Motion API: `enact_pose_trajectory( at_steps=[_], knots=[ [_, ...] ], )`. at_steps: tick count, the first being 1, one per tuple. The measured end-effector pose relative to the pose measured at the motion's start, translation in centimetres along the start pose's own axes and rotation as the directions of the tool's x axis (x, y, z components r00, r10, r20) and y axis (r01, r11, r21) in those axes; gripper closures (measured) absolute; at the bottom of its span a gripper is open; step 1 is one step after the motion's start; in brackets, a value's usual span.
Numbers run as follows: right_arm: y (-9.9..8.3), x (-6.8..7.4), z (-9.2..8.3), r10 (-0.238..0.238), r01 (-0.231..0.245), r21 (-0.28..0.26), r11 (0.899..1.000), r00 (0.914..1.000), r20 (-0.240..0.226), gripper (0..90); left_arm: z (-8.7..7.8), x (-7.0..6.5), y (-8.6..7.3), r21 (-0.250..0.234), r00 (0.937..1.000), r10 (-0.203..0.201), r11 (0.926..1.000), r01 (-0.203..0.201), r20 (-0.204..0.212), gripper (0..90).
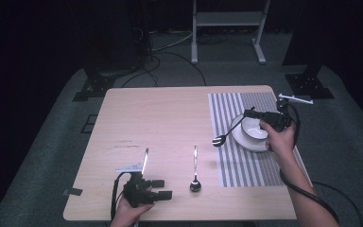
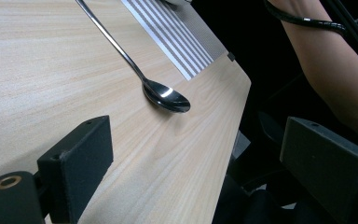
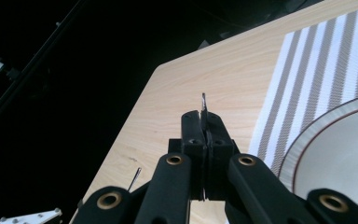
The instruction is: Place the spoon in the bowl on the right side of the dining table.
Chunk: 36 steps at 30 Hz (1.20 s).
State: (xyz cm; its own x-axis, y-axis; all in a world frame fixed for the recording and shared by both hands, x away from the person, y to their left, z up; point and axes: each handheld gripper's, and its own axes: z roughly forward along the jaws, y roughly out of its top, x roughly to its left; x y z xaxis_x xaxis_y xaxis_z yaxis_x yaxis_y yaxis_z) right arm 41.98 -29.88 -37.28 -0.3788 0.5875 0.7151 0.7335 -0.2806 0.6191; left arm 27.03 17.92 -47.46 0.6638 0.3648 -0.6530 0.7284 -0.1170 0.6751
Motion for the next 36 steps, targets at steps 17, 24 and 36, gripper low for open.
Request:
enact_pose_trajectory(
  at_steps=[17,24,36],
  knots=[
    [1.1,-0.8,-1.9,0.013,-0.011,-0.046,0.999,0.9989,0.046,88.9,0.0,0.0,0.0,-0.006,1.0000,0.002,1.0000,-0.002,-0.003,8.0],
    [1.4,-1.1,-2.7,0.024,-0.020,-0.072,0.997,0.9983,0.053,88.9,0.0,-0.1,0.0,-0.007,1.0000,0.007,1.0000,-0.007,-0.006,8.0],
    [2.0,-1.8,-4.3,0.041,-0.032,-0.109,0.994,0.9959,0.080,88.9,0.0,0.0,0.0,-0.008,1.0000,0.004,1.0000,-0.004,-0.008,8.0]
  ],
)
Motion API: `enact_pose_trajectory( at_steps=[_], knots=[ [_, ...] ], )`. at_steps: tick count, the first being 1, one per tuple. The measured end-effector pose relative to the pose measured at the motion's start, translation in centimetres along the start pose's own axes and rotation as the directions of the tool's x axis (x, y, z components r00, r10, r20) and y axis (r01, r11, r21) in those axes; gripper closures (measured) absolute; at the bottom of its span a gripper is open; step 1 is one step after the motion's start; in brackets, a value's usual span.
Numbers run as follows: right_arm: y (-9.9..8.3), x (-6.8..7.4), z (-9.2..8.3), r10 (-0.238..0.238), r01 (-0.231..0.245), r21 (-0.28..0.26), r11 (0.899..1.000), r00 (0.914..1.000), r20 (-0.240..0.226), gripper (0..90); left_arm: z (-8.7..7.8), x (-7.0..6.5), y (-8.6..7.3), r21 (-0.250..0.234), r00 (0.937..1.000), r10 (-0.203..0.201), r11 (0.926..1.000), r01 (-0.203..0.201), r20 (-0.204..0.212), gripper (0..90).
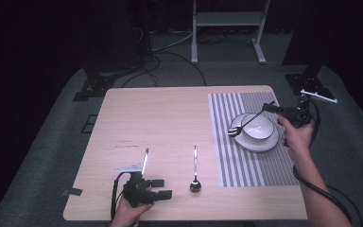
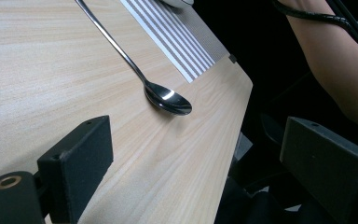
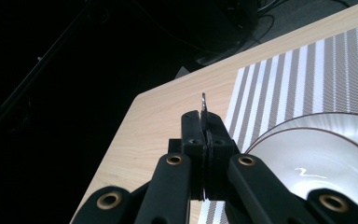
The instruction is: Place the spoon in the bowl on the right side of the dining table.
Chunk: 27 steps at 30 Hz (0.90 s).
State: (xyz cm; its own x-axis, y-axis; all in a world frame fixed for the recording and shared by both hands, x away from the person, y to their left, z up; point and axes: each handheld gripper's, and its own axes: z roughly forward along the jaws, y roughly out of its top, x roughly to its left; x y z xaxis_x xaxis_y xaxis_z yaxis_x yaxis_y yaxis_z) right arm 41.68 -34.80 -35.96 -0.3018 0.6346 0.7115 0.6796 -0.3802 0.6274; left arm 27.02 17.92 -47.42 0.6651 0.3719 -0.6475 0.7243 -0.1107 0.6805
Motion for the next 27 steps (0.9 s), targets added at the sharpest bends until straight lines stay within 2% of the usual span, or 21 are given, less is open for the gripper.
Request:
enact_pose_trajectory(
  at_steps=[20,27],
  knots=[
    [1.2,-1.2,-2.0,0.028,-0.025,-0.063,0.998,0.9985,0.047,88.7,0.1,0.0,0.0,0.000,1.0000,0.000,1.0000,0.000,0.000,8.0],
    [1.3,-2.2,-2.8,0.052,-0.044,-0.091,0.995,0.9954,0.081,88.7,0.1,0.0,0.0,0.005,1.0000,0.003,1.0000,-0.003,-0.003,8.0]
  ],
)
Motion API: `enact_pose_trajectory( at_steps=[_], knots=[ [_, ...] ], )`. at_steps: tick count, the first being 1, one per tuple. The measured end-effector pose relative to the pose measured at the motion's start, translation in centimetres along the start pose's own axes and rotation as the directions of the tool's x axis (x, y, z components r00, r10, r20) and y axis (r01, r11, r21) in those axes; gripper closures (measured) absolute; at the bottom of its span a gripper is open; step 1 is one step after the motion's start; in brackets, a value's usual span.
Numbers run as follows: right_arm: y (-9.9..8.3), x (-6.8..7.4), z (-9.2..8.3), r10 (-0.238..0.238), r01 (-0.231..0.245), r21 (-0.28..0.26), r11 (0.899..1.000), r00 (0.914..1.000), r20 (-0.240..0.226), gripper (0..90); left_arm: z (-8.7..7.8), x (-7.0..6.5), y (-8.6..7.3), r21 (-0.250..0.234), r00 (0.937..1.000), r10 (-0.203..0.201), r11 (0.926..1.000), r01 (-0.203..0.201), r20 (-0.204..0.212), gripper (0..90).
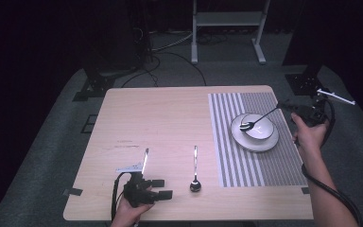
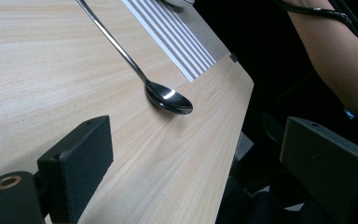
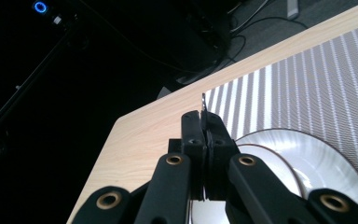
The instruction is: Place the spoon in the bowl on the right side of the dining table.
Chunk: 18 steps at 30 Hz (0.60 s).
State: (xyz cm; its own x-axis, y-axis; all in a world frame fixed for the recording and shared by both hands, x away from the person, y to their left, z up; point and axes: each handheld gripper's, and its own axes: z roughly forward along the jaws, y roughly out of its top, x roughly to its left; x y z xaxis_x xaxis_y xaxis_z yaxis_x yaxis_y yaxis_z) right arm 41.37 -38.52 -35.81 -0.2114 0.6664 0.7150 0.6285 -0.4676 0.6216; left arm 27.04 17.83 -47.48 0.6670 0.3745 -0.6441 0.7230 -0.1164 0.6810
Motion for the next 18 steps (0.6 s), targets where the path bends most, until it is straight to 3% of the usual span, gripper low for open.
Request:
enact_pose_trajectory(
  at_steps=[18],
  knots=[
    [0.2,-2.6,-1.4,0.045,-0.041,-0.051,0.998,0.9960,0.078,88.6,0.1,-0.1,0.0,-0.008,1.0000,0.001,1.0000,-0.001,0.000,8.0]
  ],
)
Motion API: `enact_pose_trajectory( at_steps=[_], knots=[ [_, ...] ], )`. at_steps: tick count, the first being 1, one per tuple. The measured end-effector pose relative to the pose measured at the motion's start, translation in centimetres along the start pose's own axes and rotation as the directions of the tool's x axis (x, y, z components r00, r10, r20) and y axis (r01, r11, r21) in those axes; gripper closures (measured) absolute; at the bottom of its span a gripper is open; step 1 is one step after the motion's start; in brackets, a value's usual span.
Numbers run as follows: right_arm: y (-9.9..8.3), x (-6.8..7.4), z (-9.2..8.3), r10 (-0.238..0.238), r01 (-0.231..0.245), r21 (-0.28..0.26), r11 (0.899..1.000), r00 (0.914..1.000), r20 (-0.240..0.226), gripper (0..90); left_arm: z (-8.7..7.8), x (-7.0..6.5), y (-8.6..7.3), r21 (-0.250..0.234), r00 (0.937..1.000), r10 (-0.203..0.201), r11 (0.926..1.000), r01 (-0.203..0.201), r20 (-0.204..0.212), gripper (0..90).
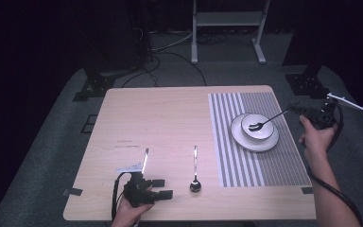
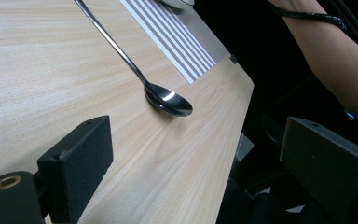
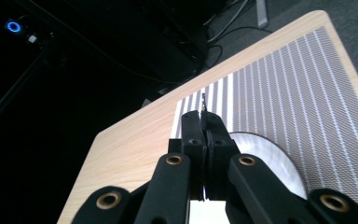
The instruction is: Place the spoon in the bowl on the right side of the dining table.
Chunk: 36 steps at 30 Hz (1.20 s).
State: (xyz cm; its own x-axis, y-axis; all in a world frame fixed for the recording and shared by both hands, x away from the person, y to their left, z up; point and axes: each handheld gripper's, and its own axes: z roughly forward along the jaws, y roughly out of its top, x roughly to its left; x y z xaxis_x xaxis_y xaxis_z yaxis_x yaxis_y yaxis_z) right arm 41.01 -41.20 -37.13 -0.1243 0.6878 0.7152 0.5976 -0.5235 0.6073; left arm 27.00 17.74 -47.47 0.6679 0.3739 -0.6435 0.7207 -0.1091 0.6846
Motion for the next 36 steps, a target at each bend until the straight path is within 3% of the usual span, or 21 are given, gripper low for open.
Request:
enact_pose_trajectory(
  at_steps=[8,21,36],
  knots=[
    [-0.1,-0.9,0.0,0.002,-0.002,-0.005,1.000,0.9996,0.029,88.6,0.0,0.0,0.0,-0.002,1.0000,0.001,1.0000,-0.001,0.000,8.0],
    [-0.5,-1.2,0.8,-0.008,0.008,0.008,1.000,0.9978,0.066,88.5,0.0,-0.1,0.0,-0.003,1.0000,0.004,1.0000,-0.004,0.004,8.0],
    [-1.0,-1.9,1.6,-0.008,0.007,0.013,1.000,0.9967,0.081,86.6,-0.1,-0.2,0.0,-0.014,0.9999,0.014,0.9998,-0.014,0.006,8.0]
  ],
)
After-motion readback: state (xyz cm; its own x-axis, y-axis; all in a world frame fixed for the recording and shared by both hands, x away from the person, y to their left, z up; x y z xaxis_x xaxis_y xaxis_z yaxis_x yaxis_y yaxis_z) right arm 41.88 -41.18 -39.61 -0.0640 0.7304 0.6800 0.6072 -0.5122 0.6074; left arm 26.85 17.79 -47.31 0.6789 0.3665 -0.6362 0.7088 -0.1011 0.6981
